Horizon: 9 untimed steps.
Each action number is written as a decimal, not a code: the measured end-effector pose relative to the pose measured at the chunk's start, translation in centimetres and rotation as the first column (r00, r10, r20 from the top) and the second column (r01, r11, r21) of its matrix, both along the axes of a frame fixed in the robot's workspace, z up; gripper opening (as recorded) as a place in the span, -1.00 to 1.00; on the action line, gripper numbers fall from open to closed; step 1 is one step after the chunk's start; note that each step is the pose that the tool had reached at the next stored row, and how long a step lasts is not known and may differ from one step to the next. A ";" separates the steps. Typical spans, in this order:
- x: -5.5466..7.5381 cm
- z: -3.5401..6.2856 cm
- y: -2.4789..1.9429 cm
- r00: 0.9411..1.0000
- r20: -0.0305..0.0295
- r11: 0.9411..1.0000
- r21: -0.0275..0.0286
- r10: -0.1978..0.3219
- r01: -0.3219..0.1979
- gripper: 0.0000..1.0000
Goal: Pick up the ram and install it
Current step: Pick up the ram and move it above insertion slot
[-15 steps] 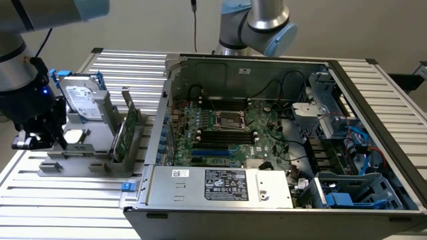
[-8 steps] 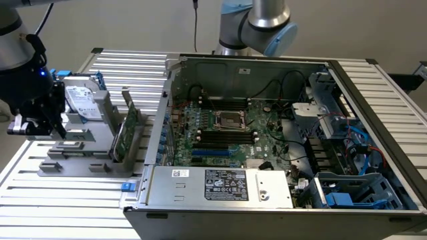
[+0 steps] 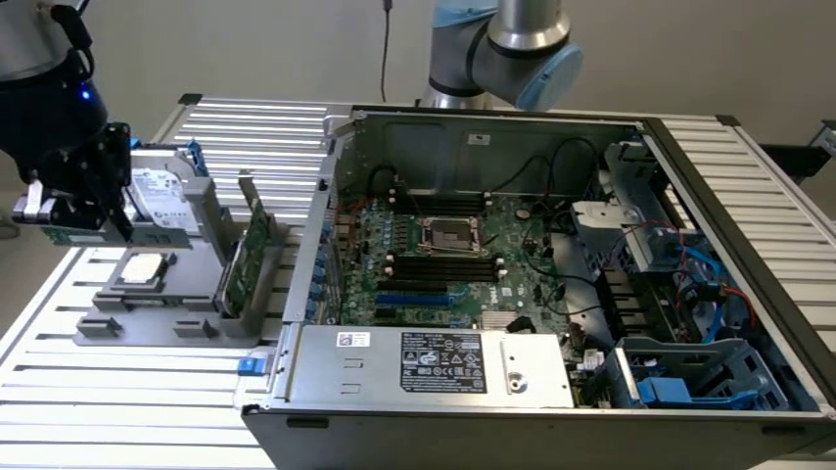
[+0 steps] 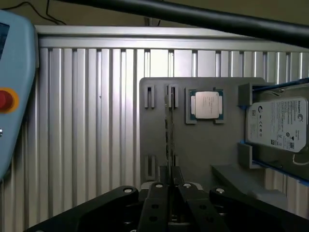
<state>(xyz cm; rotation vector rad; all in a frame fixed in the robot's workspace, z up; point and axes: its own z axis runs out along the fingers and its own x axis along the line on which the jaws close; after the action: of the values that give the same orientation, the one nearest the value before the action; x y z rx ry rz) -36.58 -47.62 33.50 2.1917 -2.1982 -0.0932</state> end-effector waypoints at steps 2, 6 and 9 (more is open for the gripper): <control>0.4 0.87 0.28 1.000 0.000 1.000 0.000 0.000 0.000 -0.72; 1.1 2.58 0.81 1.000 0.000 1.000 0.000 0.000 0.000 -0.72; 1.9 3.56 1.02 1.000 0.000 1.000 0.000 0.000 0.000 -0.72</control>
<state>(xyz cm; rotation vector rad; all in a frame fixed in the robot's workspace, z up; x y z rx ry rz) -34.73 -46.60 37.06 2.1920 -2.1977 -0.0932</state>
